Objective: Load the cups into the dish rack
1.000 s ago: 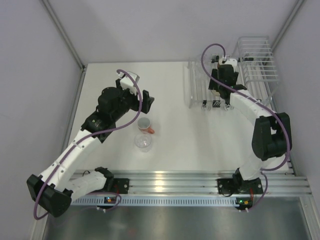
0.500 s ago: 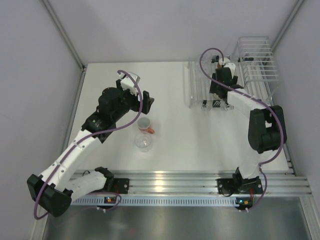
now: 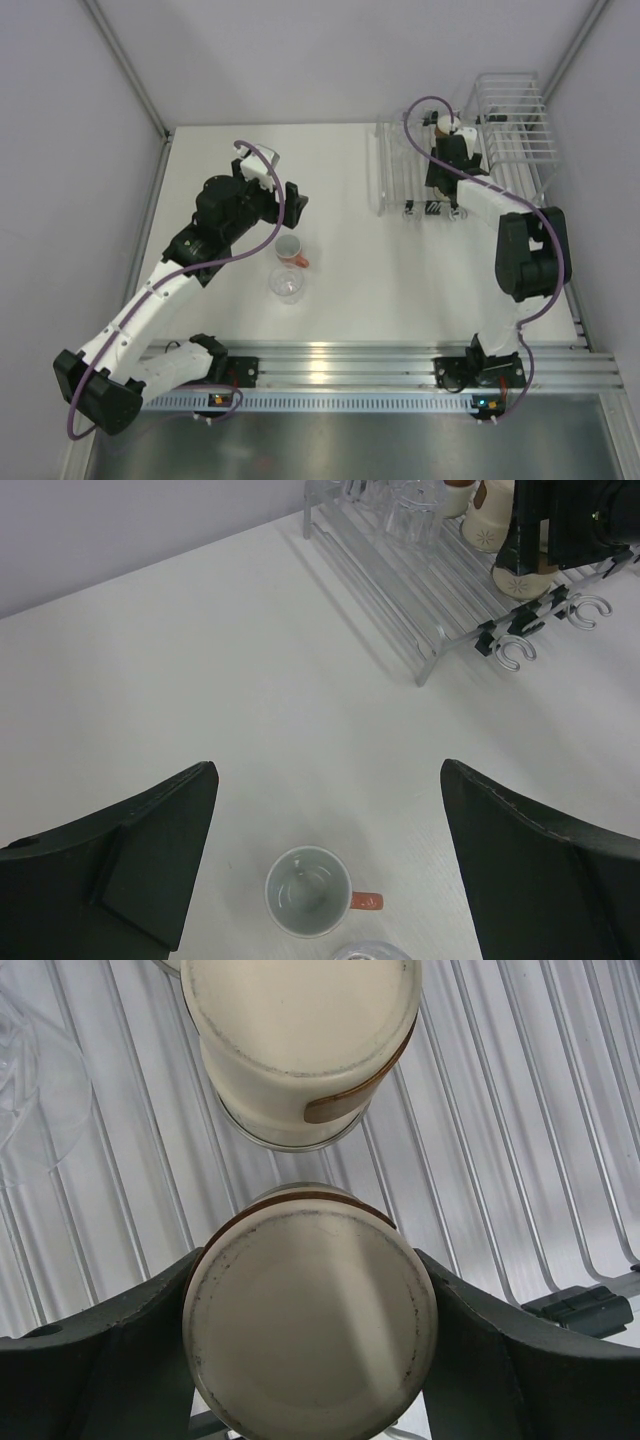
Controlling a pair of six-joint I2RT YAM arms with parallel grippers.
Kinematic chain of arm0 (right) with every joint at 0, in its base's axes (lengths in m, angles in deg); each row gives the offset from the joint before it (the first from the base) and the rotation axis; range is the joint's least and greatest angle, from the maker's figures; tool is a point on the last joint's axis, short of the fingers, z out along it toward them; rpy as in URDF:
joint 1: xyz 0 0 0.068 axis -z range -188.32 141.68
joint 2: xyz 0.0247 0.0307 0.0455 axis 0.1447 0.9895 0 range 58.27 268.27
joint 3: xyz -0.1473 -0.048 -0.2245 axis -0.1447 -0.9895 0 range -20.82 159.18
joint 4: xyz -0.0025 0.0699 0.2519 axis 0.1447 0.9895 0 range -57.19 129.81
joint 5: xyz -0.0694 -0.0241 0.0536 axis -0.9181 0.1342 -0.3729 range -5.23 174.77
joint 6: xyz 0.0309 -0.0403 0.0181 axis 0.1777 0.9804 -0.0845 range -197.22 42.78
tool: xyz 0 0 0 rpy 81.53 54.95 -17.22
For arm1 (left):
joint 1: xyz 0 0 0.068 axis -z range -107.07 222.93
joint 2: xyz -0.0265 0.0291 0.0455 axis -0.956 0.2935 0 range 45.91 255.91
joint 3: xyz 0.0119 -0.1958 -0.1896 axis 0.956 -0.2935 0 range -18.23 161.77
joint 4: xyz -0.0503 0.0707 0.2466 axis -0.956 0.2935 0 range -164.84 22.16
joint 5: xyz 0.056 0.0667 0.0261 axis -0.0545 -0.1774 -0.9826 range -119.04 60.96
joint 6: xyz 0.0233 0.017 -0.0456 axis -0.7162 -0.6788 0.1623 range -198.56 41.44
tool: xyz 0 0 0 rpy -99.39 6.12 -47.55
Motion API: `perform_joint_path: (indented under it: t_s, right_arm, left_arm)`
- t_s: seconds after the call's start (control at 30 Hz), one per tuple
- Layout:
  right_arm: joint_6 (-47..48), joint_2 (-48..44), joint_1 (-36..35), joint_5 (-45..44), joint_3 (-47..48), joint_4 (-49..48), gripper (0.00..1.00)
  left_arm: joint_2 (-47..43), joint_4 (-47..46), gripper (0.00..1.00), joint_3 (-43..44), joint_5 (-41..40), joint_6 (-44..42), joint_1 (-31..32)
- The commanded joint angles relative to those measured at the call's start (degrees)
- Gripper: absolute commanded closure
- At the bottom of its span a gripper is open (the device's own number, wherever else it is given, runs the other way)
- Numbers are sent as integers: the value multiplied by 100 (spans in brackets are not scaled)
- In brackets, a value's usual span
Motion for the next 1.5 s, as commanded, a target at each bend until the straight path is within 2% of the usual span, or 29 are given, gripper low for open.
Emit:
perform_joint_path:
  t_s: [0.0, 0.07, 0.13, 0.17, 0.2, 0.3, 0.47, 0.5, 0.57, 0.6, 1.3, 1.47]
  right_arm:
    - [-76, 49, 92, -171, 257, -106, 100]
    - [-112, 50, 101, -154, 248, -88, 98]
    - [-147, 41, 110, -153, 248, -70, 89]
    - [-147, 41, 118, -162, 248, -62, 84]
    - [-147, 23, 118, -162, 248, -53, 66]
    - [-129, -3, 118, -171, 248, -35, 43]
    - [-94, -117, 118, -215, 239, -18, 29]
    - [-94, -126, 110, -224, 239, -18, 20]
    - [-85, -179, 118, -241, 239, -9, 14]
    - [-68, -205, 118, -250, 239, -9, 1]
    - [266, -1101, 83, -356, 354, 9, 1]
    - [232, -1505, 57, 92, 161, -149, 1]
  left_arm:
    - [-135, -121, 1, -35, -18, -63, -23]
    - [-144, -121, 2, -35, -18, -63, -14]
    - [-135, -121, 1, -35, -26, -55, -14]
    - [-135, -121, 2, -26, -35, -54, -14]
    - [-126, -129, 1, -26, -35, -54, -23]
    - [-109, -121, 1, -17, -44, -37, -14]
    - [-117, -121, 2, -26, -18, -28, -14]
    - [-109, -121, 1, -17, -18, -19, -14]
    - [-126, -121, 1, -17, 0, -28, -14]
    - [-126, -121, 1, -17, 9, -28, -23]
    - [-170, -121, 1, -26, 79, -2, -23]
    - [-179, -121, 1, -26, 79, -2, -14]
